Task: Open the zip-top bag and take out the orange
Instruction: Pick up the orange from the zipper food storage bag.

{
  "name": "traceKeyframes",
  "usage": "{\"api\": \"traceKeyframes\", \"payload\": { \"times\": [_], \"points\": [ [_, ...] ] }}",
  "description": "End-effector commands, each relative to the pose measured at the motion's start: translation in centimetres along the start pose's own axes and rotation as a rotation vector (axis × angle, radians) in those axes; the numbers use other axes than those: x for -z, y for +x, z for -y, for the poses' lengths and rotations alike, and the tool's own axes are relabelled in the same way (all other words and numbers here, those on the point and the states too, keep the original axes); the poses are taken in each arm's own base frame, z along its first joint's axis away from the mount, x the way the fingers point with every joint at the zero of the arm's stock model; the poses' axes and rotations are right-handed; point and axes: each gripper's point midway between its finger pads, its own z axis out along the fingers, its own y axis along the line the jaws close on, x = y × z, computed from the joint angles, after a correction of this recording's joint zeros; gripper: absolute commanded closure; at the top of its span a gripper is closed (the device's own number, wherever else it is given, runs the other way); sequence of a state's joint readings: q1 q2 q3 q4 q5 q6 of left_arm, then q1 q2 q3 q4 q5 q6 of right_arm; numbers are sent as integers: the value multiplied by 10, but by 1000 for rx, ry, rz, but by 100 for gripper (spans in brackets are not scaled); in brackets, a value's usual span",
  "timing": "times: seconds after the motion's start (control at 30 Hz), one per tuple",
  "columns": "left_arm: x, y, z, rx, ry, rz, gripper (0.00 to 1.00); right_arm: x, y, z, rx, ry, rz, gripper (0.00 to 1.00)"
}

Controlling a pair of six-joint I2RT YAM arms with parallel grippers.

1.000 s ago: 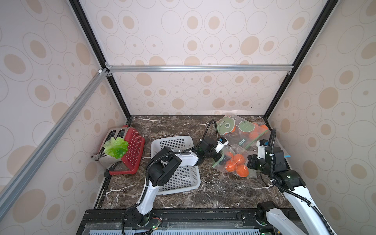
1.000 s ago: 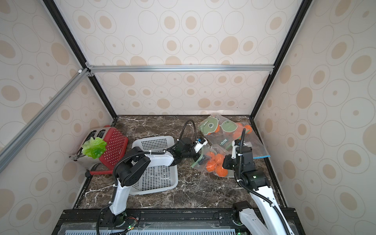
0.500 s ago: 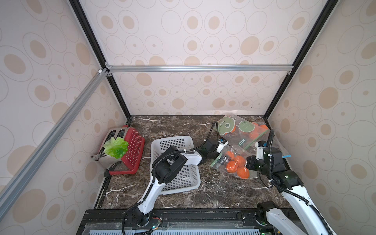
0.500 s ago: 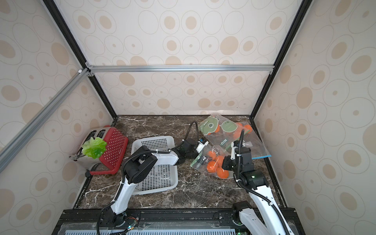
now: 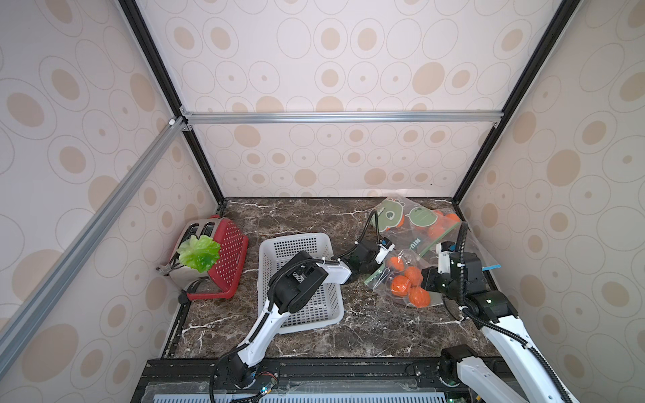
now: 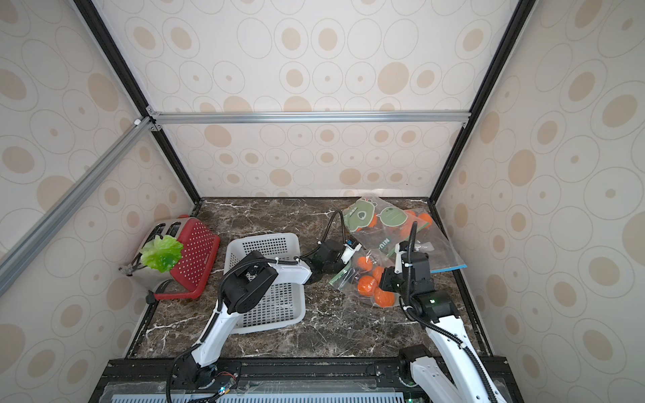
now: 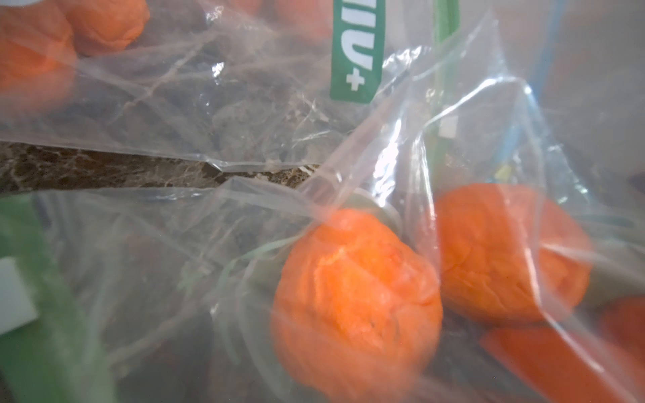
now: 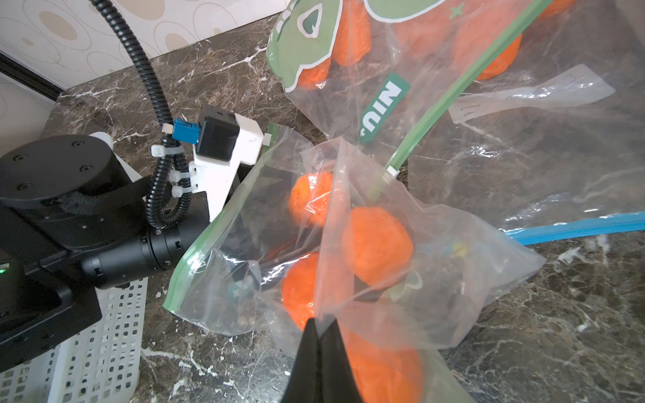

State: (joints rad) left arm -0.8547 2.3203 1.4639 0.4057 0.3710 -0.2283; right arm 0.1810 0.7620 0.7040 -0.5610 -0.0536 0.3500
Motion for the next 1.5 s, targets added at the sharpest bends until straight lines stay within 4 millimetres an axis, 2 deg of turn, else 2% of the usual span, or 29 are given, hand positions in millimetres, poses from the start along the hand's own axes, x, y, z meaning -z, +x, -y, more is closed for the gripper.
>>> {"api": "traceKeyframes", "payload": {
  "times": [0.0, 0.13, 0.37, 0.57, 0.77, 0.97, 1.17, 1.27, 1.47],
  "points": [
    [-9, 2, 4, 10, 7, 0, 3, -5, 3, 1, -5, 0, -5, 100],
    [-5, -6, 11, 5, 27, 39, 15, -5, 1, 1, -3, 2, -4, 100],
    [16, -22, 21, -26, 41, 69, 35, -4, -2, 3, 1, 10, 9, 100],
    [36, -23, 23, -44, 11, 41, 35, -1, -5, 6, 3, 29, 28, 100],
    [49, -17, 23, -77, -10, -10, 45, 0, -6, 8, 4, 40, 38, 100],
    [62, 2, 30, -93, 16, -154, 46, 1, -8, 14, 2, 77, 50, 100],
    [84, 25, 35, -112, 28, -291, 48, 2, -8, 22, 0, 117, 56, 100],
    [93, 26, 40, -127, 50, -297, 50, 0, -7, 23, -4, 122, 52, 100],
    [111, 12, 50, -148, 82, -301, 51, 0, -7, 24, -5, 129, 50, 100]
  ]
}}
